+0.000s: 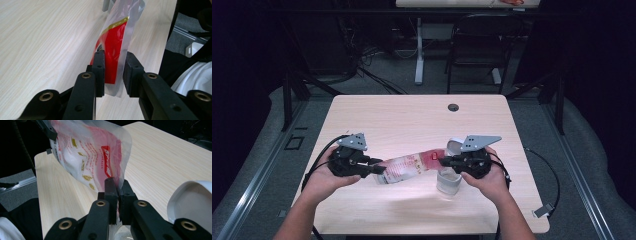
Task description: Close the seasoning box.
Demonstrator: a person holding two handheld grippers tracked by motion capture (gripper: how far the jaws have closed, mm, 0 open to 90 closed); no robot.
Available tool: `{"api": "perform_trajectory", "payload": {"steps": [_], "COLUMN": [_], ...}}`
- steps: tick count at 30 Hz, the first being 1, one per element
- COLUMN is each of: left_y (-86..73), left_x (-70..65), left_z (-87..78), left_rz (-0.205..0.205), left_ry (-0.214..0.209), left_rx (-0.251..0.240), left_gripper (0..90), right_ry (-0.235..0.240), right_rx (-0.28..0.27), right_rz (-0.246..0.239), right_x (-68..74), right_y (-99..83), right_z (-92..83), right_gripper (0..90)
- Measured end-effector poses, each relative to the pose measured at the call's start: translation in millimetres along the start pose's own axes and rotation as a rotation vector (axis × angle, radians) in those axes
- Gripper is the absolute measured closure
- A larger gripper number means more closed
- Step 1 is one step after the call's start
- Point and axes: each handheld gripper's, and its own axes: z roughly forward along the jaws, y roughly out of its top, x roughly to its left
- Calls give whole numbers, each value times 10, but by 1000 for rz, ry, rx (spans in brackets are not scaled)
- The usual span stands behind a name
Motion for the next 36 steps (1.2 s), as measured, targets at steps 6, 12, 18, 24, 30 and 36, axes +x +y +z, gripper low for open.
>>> {"api": "perform_trajectory", "payload": {"steps": [6,12,18,24,30,36], "left_y": [33,52,80,112,147,162], "left_x": [-2,-5,-12,-16,-25,-21], "left_z": [-14,-22,-34,-44,-56,-57], "left_rz": [2,8,11,16,23,20], "left_ry": [0,0,1,3,7,4], "left_rx": [-1,-2,-1,-4,-3,-5], "left_gripper": [744,746,748,750,751,753], "right_ry": [0,-4,-9,-13,-19,-20], "right_rx": [-2,1,6,7,10,8], "right_rz": [3,3,0,0,0,3], "right_x": [-7,-11,-14,-21,-24,-25], "right_y": [-6,-7,-10,-13,-17,-20], "right_z": [-5,-10,-17,-22,-29,-30], "right_gripper": [875,875,876,876,876,875]}}
